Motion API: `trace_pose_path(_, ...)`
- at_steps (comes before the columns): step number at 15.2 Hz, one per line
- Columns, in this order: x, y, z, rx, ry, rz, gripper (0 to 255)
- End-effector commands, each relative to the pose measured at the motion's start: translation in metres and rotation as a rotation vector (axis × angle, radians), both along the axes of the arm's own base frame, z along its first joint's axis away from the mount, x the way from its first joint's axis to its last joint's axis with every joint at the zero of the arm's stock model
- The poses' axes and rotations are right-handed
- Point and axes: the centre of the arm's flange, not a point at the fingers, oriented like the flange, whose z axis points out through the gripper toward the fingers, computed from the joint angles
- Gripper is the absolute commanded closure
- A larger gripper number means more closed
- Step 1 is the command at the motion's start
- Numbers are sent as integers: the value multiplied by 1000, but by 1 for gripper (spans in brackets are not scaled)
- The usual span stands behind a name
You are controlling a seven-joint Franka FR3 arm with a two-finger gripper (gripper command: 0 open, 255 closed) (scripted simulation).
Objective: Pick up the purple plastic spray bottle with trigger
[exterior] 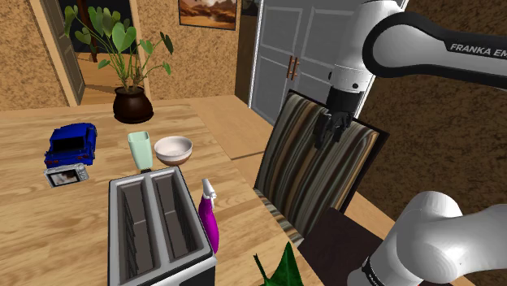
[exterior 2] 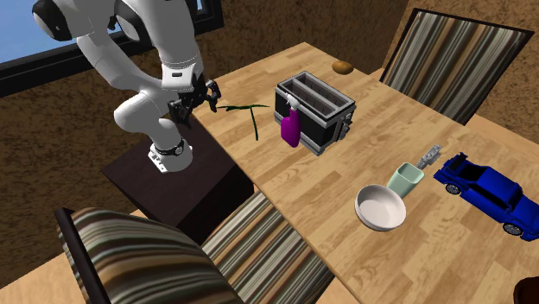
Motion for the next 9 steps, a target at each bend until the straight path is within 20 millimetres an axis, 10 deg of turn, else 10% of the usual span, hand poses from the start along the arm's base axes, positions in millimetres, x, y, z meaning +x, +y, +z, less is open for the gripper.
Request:
trace_pose_path(1, 0, 0, 0, 0, 0, 0, 0)
trace_pose_path(9, 36, 99, -13, -12, -15, -46, 0)
